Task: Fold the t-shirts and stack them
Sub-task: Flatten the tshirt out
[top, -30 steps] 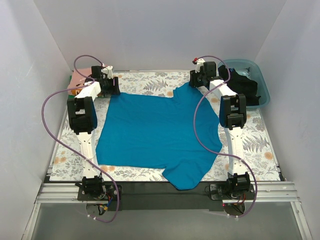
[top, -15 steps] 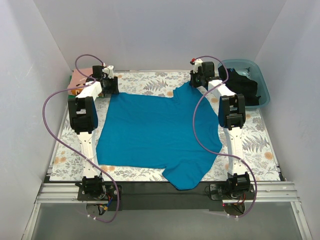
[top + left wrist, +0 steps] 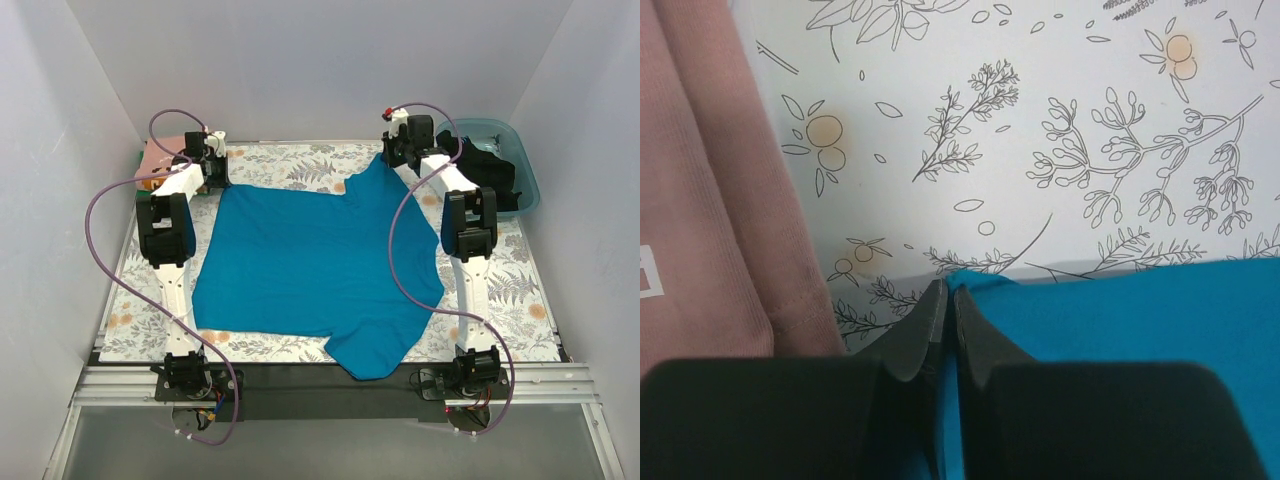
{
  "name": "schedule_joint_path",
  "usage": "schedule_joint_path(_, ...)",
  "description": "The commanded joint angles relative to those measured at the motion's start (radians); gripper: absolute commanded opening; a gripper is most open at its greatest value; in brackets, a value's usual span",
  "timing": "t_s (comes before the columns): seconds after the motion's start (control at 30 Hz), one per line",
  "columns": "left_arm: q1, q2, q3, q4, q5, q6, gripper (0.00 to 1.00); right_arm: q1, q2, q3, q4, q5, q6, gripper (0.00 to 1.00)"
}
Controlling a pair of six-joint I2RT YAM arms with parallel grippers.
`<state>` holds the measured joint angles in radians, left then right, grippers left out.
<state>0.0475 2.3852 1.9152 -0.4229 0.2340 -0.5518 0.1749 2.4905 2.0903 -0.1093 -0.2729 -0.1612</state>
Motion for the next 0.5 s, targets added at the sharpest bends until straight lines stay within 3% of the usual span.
schedule_joint_path(0.0,0.003,-0.075,-0.030,0.052,-0.021,-0.004,0.00,-0.009,-0.153,-0.021,0.053,-0.025,-0.009,0.01)
schedule_joint_path(0.27,0.018,-0.135,-0.117,0.099,0.030,0.053,0.02,-0.011,-0.284,-0.144,0.051,-0.051,-0.031,0.01)
schedule_joint_path(0.33,0.018,-0.118,-0.107,0.075,0.025,0.064,0.16,-0.011,-0.289,-0.154,0.048,-0.049,-0.044,0.01)
schedule_joint_path(0.37,0.018,-0.112,-0.099,0.067,0.019,0.066,0.29,-0.011,-0.286,-0.154,0.049,-0.046,-0.047,0.01)
schedule_joint_path(0.47,0.018,-0.106,-0.088,0.055,0.024,0.059,0.39,-0.012,-0.268,-0.145,0.046,-0.045,-0.051,0.01)
